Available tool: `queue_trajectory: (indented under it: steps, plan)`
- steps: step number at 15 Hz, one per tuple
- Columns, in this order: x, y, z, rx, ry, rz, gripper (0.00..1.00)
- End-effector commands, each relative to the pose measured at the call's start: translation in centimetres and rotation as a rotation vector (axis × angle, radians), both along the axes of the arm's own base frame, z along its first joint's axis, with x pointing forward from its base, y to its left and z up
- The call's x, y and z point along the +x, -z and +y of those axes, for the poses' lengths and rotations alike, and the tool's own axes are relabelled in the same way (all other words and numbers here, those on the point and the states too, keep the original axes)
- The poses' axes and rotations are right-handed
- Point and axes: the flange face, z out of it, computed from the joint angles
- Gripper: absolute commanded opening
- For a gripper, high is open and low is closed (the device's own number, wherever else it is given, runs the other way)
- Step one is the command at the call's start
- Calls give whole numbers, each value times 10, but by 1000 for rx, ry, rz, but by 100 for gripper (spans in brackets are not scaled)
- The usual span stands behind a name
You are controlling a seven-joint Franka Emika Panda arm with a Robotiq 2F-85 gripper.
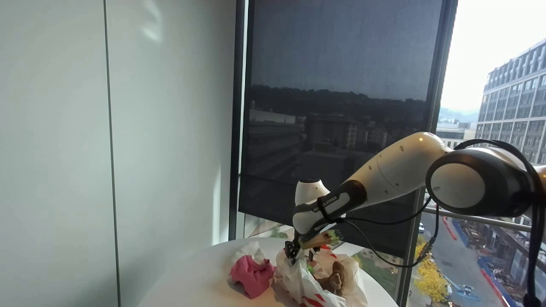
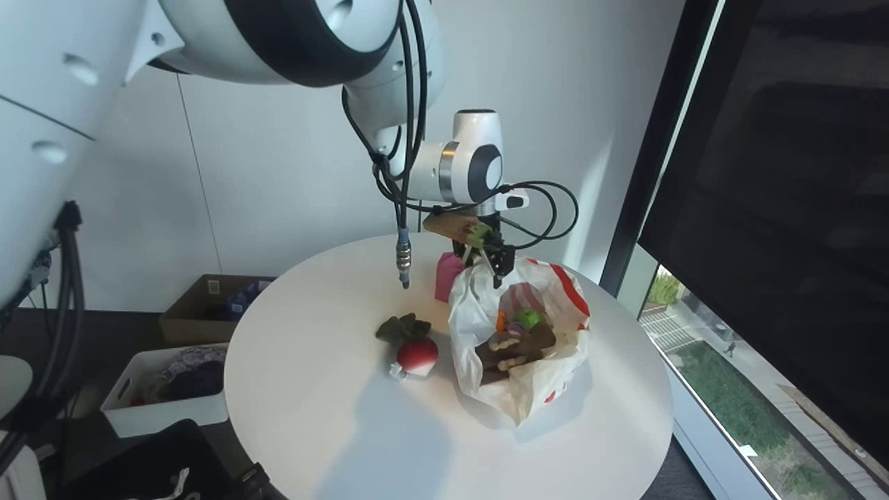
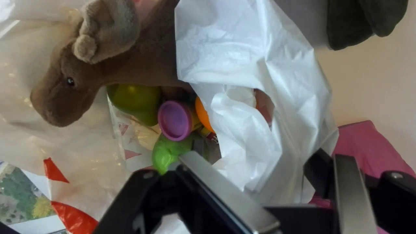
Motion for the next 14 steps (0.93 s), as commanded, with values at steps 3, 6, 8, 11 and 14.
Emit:
queue_trajectory:
  steps: [3,6,8,11,14]
  plan:
    - [-20,-43,27,-100,-43,45,100]
    - [-28,-60,45,-91,-93,40,100]
    - [-30,-63,58,-66,-128,26,100]
    - [-34,-54,74,-54,-167,30,100]
    - [-50,-40,82,-39,-210,112,100]
